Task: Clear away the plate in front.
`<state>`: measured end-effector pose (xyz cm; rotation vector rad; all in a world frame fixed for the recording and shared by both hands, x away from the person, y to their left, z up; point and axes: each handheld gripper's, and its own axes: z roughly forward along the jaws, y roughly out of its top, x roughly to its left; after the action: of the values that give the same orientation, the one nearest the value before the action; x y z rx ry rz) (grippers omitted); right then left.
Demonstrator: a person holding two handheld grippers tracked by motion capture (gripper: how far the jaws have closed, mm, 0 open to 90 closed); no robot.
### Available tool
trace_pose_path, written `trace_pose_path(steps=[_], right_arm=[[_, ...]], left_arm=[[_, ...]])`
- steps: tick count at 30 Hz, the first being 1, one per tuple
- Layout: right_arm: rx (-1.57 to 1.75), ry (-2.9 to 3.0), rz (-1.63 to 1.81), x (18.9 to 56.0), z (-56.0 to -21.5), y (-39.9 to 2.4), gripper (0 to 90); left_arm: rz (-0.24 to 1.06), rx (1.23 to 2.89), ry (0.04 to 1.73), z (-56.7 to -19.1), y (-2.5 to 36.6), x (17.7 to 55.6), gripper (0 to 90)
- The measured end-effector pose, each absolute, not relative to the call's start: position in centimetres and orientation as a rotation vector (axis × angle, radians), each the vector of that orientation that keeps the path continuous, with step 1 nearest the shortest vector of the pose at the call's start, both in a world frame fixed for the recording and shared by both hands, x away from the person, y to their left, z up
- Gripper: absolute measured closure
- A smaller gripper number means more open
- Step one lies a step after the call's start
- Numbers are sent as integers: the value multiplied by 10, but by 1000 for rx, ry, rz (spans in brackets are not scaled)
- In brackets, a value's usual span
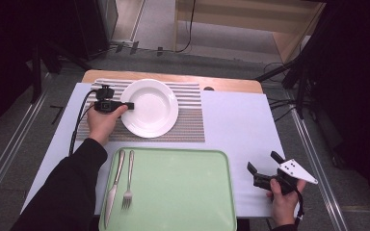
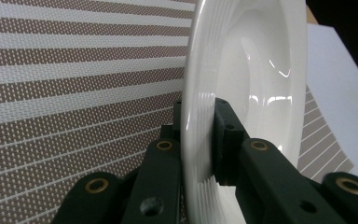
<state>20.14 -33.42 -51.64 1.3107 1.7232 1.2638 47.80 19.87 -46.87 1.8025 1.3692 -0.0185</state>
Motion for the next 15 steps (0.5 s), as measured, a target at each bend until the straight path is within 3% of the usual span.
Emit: trace_pose_path(steps=[15], right_arm=[[1323, 1708, 1281, 201, -517, -334, 0]], left_arm=[[-9, 1713, 1413, -468, 203, 474, 813]])
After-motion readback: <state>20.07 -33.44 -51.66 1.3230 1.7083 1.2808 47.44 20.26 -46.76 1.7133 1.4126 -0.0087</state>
